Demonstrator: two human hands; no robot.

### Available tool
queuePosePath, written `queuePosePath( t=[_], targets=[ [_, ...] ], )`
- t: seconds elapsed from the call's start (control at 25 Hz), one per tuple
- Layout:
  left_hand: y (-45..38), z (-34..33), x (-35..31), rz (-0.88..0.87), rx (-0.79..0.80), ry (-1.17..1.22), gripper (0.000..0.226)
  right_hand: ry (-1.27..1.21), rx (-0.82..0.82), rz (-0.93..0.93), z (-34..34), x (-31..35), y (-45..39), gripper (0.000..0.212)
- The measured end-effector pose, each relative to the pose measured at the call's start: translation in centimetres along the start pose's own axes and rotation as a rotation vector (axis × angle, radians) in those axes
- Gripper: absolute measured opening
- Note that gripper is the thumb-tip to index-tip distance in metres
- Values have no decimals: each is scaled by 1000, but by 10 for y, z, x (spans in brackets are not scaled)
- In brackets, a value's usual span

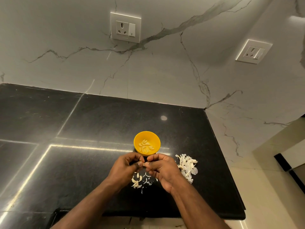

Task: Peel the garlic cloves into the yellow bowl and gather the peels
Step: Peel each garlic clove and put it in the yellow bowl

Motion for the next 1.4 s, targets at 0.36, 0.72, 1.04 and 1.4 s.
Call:
queuePosePath(
  t=[0.36,0.72,1.04,1.4],
  targets=[
    [2,2,2,44,-3,283,6,93,71,105,0,3,5,16],
    [5,0,0,112,46,374,10,494,53,340,-7,6,5,16],
    [7,2,5,187,25,469,11,501,-25,359,1,4,4,16],
    [8,0,8,207,7,447,12,608,30,360,-4,6,9,18]
  ],
)
Point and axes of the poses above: each hand's wrist, its own y-axis away from the middle knuckle, its own z-axis out of the back of the hand, x = y × z, the point moved 4 cm from there along -y, towards the middle knuckle, and after that the axes turned 11 degrees about x, right-handed, at the moved point
